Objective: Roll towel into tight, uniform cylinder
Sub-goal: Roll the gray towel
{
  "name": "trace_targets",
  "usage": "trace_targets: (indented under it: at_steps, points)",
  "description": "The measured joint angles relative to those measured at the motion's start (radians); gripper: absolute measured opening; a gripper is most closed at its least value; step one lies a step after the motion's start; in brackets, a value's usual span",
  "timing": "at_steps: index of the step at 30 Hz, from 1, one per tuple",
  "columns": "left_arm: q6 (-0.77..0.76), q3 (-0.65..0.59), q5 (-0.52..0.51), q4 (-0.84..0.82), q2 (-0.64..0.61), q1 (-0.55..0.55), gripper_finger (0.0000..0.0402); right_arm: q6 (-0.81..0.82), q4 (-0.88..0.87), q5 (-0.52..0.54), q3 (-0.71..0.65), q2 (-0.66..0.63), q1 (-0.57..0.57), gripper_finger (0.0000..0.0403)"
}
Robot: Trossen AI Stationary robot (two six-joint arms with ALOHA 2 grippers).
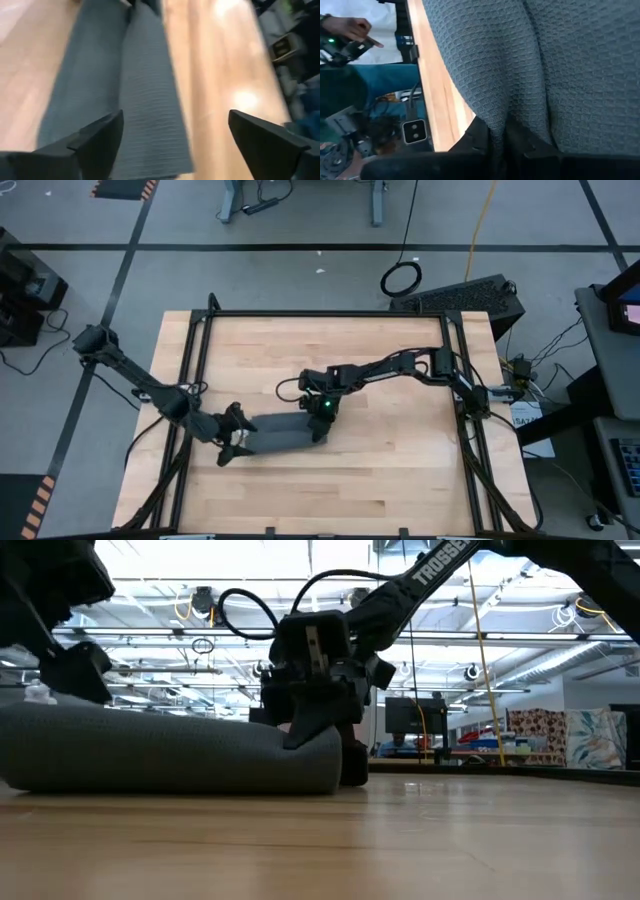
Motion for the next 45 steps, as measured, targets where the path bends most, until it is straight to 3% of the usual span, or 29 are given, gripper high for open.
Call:
trace_targets:
  at_steps: [4, 11, 16, 23, 27, 34, 38, 45]
  points:
    - [0.019, 0.000, -0.061, 0.012, 0.075, -0.007, 0.0374, -0.001, 0.005, -0.013, 0.000, 0.001, -0.005, 0.0008]
    - [0.073, 0.000, -0.062, 0.116, 0.194, -0.031, 0.0361, 0.015, 0.014, -0.015, 0.000, 0.001, -0.006, 0.0009]
    - [0.022, 0.000, -0.064, 0.114, 0.272, -0.027, 0.0282, 0.025, 0.020, -0.014, 0.000, 0.001, -0.005, 0.0009]
    - [-0.053, 0.000, -0.052, 0.097, 0.316, 0.005, 0.0120, 0.023, 0.021, -0.014, 0.000, 0.001, -0.002, 0.0011]
    - [-0.055, 0.002, 0.026, 0.092, 0.316, 0.051, 0.0028, 0.021, 0.023, -0.007, 0.000, 0.001, 0.004, 0.0026]
    - [-0.079, 0.002, 0.297, 0.143, 0.316, 0.146, 0.0035, -0.019, -0.036, 0.017, 0.000, -0.087, 0.009, 0.0122]
    - [-0.100, 0.002, 0.351, 0.149, 0.316, 0.192, 0.0028, -0.177, -0.166, 0.170, 0.001, -0.211, 0.041, 0.0169]
    - [-0.147, 0.001, 0.540, 0.170, 0.316, 0.304, 0.0028, -0.384, -0.178, 0.644, 0.002, -0.324, 0.224, 0.0205]
